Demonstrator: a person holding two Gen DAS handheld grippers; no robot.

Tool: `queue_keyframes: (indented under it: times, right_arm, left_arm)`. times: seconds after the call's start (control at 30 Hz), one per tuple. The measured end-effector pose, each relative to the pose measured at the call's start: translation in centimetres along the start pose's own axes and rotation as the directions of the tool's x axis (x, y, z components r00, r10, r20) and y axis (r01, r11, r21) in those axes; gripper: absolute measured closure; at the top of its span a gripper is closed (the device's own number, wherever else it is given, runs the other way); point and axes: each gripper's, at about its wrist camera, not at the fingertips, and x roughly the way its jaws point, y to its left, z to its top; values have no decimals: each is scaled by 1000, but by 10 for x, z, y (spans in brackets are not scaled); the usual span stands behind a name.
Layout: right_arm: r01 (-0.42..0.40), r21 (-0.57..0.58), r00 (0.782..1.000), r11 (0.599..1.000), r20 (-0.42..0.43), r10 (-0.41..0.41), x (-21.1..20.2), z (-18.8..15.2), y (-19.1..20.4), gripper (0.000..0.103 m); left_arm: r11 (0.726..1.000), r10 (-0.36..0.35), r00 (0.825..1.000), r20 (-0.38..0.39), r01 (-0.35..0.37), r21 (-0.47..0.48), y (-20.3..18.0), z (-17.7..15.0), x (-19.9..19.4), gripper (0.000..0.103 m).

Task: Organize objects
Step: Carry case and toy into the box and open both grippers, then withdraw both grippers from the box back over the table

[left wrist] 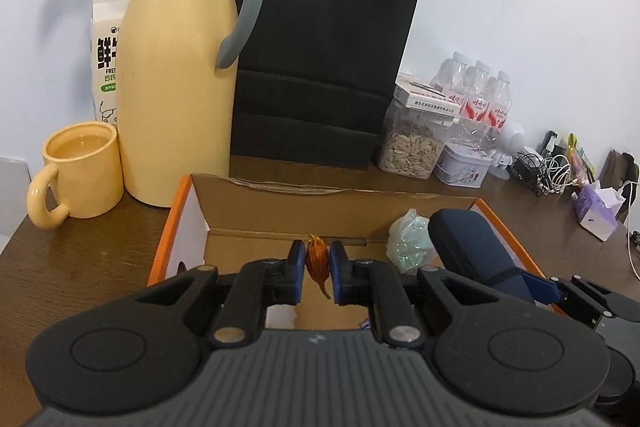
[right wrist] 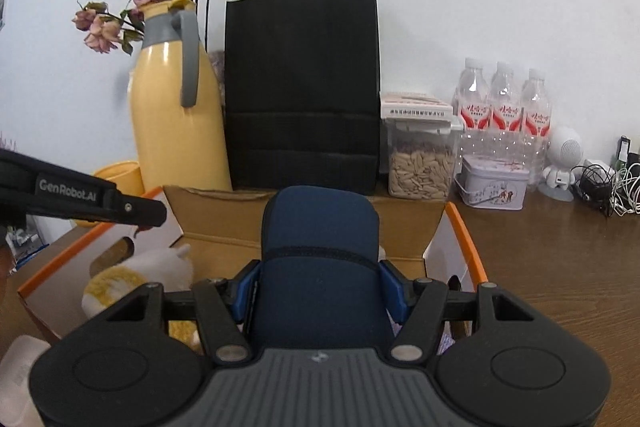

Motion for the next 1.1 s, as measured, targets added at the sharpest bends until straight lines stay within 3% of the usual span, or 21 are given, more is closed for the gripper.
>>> queue_keyframes:
  times: [0.07, 0.13, 0.17, 0.2, 0.27, 0.37, 0.67, 1.1]
  right_arm:
    - [1, 1, 1000, 1000, -10, -1, 1, -1, 0, 39]
    - [15, -3, 1000, 1000, -19, -16, 2, -1, -1, 33]
    - [28, -4, 1000, 1000, -11, -28, 0, -1, -1, 18]
    - [41, -1, 999, 999, -2, -41, -2, -1, -2, 2]
    - [48, 2, 999, 999, 19, -48, -7, 0, -4, 0]
    - [44, 12, 999, 999, 22, -44, -11, 2, -6, 0]
    - [41, 6, 999, 999, 25, -41, -19, 2, -4, 0]
    - [21, -31, 997, 999, 77, -19, -65, -2, -2, 0]
  left_arm:
    - [1000, 3, 1000, -4, -3, 10, -2, 0, 0, 85]
    - [999, 15, 1000, 2, -15, 29, -6, -1, -2, 64]
    - [999, 19, 1000, 10, -20, 35, -7, -2, -4, 45]
    - [999, 26, 999, 21, -27, 41, -8, -2, -6, 37]
    - [998, 36, 999, 39, -38, 50, -10, -3, -9, 15]
    - [997, 46, 997, 59, -49, 60, -13, -3, -15, 1]
    - [997, 40, 993, 110, -46, 59, -17, -2, -30, 0]
    - [995, 60, 979, 195, -75, 71, -21, -16, -72, 0]
